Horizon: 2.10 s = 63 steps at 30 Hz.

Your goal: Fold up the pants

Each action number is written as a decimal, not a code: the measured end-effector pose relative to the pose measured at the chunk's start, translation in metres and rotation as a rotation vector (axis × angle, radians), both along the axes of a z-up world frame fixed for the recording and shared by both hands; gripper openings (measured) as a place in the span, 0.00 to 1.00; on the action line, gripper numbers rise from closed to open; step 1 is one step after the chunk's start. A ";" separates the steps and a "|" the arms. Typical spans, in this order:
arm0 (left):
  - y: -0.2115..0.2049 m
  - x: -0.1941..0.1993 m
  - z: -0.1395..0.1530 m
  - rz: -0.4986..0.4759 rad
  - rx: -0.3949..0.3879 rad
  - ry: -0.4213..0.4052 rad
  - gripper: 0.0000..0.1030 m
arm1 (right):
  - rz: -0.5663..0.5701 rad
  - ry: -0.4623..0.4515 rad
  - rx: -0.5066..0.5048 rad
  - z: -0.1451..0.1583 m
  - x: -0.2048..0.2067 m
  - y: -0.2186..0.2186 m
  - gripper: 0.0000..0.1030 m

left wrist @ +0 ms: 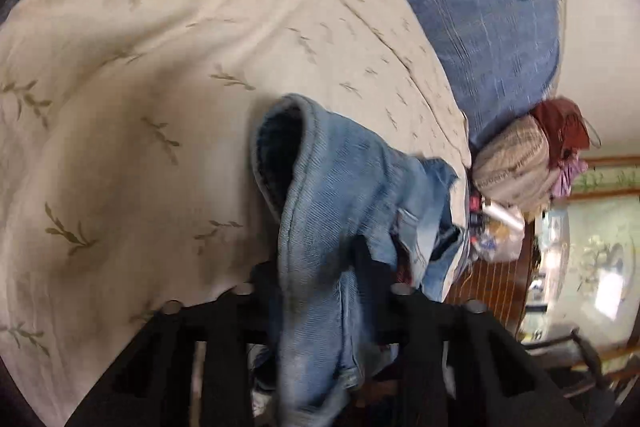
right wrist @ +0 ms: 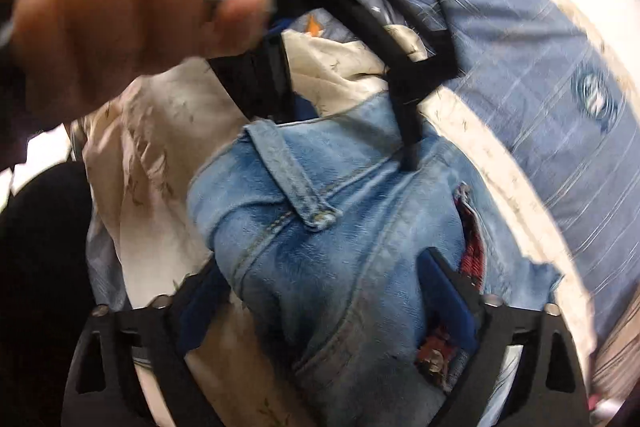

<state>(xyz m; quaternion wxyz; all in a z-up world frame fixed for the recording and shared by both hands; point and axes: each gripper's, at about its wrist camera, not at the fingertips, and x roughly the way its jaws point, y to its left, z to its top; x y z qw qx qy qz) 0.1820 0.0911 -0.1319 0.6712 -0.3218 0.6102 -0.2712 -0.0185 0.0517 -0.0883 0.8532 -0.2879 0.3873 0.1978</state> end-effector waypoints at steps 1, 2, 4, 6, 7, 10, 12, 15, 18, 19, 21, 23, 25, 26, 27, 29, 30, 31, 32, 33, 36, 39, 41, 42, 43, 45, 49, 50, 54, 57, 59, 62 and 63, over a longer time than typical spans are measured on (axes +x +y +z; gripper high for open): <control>-0.005 0.002 0.004 -0.012 0.004 -0.023 0.11 | -0.007 0.013 0.032 0.005 0.003 -0.005 0.73; -0.008 0.002 0.010 -0.028 0.003 -0.041 0.11 | -0.012 0.021 0.063 0.010 0.004 -0.010 0.63; -0.016 0.001 0.026 -0.040 0.018 -0.084 0.11 | -0.029 0.038 0.126 0.024 0.003 -0.020 0.52; -0.024 -0.001 0.043 -0.051 0.029 -0.123 0.11 | -0.038 0.045 0.193 0.041 -0.004 -0.030 0.41; -0.028 -0.003 0.050 -0.062 0.026 -0.137 0.11 | -0.044 0.037 0.217 0.049 -0.009 -0.036 0.39; -0.048 -0.014 0.078 -0.113 0.035 -0.197 0.11 | -0.086 0.033 0.298 0.067 -0.016 -0.058 0.38; -0.069 -0.023 0.097 -0.156 0.047 -0.238 0.12 | -0.129 0.047 0.375 0.080 -0.018 -0.080 0.36; -0.107 -0.034 0.121 -0.241 0.060 -0.289 0.14 | -0.208 0.051 0.486 0.095 -0.031 -0.119 0.35; -0.161 -0.036 0.129 -0.340 0.094 -0.310 0.14 | -0.319 0.074 0.607 0.099 -0.038 -0.170 0.35; -0.177 -0.037 0.128 -0.370 0.105 -0.308 0.15 | -0.367 0.093 0.657 0.096 -0.041 -0.189 0.36; -0.217 -0.037 0.119 -0.442 0.136 -0.295 0.18 | -0.452 0.127 0.738 0.085 -0.046 -0.222 0.36; -0.256 -0.034 0.100 -0.505 0.187 -0.270 0.21 | -0.544 0.176 0.823 0.068 -0.050 -0.254 0.37; -0.280 -0.028 0.079 -0.531 0.233 -0.225 0.23 | -0.638 0.225 0.911 0.049 -0.053 -0.282 0.41; -0.291 -0.025 0.069 -0.536 0.261 -0.205 0.23 | -0.676 0.248 0.949 0.040 -0.054 -0.292 0.43; -0.299 -0.022 0.060 -0.541 0.291 -0.188 0.23 | -0.723 0.281 1.000 0.029 -0.055 -0.305 0.46; -0.312 -0.019 0.051 -0.567 0.354 -0.186 0.23 | -0.787 0.309 1.063 0.015 -0.058 -0.321 0.52; -0.316 -0.018 0.054 -0.576 0.367 -0.195 0.23 | -0.810 0.320 1.093 0.010 -0.060 -0.328 0.56; -0.319 -0.018 0.058 -0.595 0.378 -0.206 0.24 | -0.825 0.330 1.124 0.005 -0.061 -0.335 0.56; -0.320 -0.020 0.064 -0.624 0.385 -0.223 0.24 | -0.829 0.332 1.151 0.003 -0.063 -0.338 0.58; -0.321 -0.025 0.072 -0.651 0.388 -0.241 0.24 | -0.825 0.334 1.180 0.002 -0.065 -0.343 0.60; -0.318 -0.035 0.116 -0.759 0.388 -0.389 0.26 | -0.786 0.316 1.219 0.006 -0.072 -0.350 0.70; -0.308 -0.038 0.159 -0.819 0.418 -0.602 0.52 | -0.764 0.279 1.262 0.010 -0.080 -0.358 0.80; -0.306 -0.037 0.170 -0.856 0.453 -0.690 0.60 | -0.747 0.273 1.296 0.007 -0.080 -0.359 0.82; -0.307 -0.033 0.172 -0.888 0.483 -0.710 0.60 | -0.743 0.276 1.308 0.006 -0.080 -0.361 0.84; -0.307 -0.031 0.170 -0.910 0.502 -0.711 0.59 | -0.736 0.286 1.315 0.003 -0.084 -0.362 0.84; -0.316 -0.028 0.164 -0.954 0.539 -0.700 0.58 | -0.716 0.308 1.328 -0.004 -0.088 -0.361 0.85; -0.349 -0.021 0.141 -1.027 0.589 -0.681 0.58 | -0.677 0.338 1.336 -0.003 -0.081 -0.356 0.88; -0.353 -0.017 0.135 -1.041 0.599 -0.673 0.58 | -0.671 0.345 1.330 -0.004 -0.078 -0.354 0.88; -0.369 -0.004 0.089 -1.040 0.630 -0.634 0.59 | -0.673 0.368 1.285 -0.002 -0.060 -0.341 0.87; -0.362 -0.003 0.084 -0.988 0.596 -0.668 0.48 | -0.724 0.347 1.242 -0.003 -0.061 -0.340 0.62; -0.357 -0.003 0.089 -0.966 0.575 -0.665 0.42 | -0.748 0.342 1.220 -0.003 -0.062 -0.342 0.42; -0.349 -0.011 0.104 -0.945 0.554 -0.694 0.37 | -0.712 0.292 1.251 0.013 -0.068 -0.345 0.29; -0.347 -0.016 0.114 -0.940 0.541 -0.710 0.36 | -0.699 0.276 1.261 0.019 -0.070 -0.345 0.29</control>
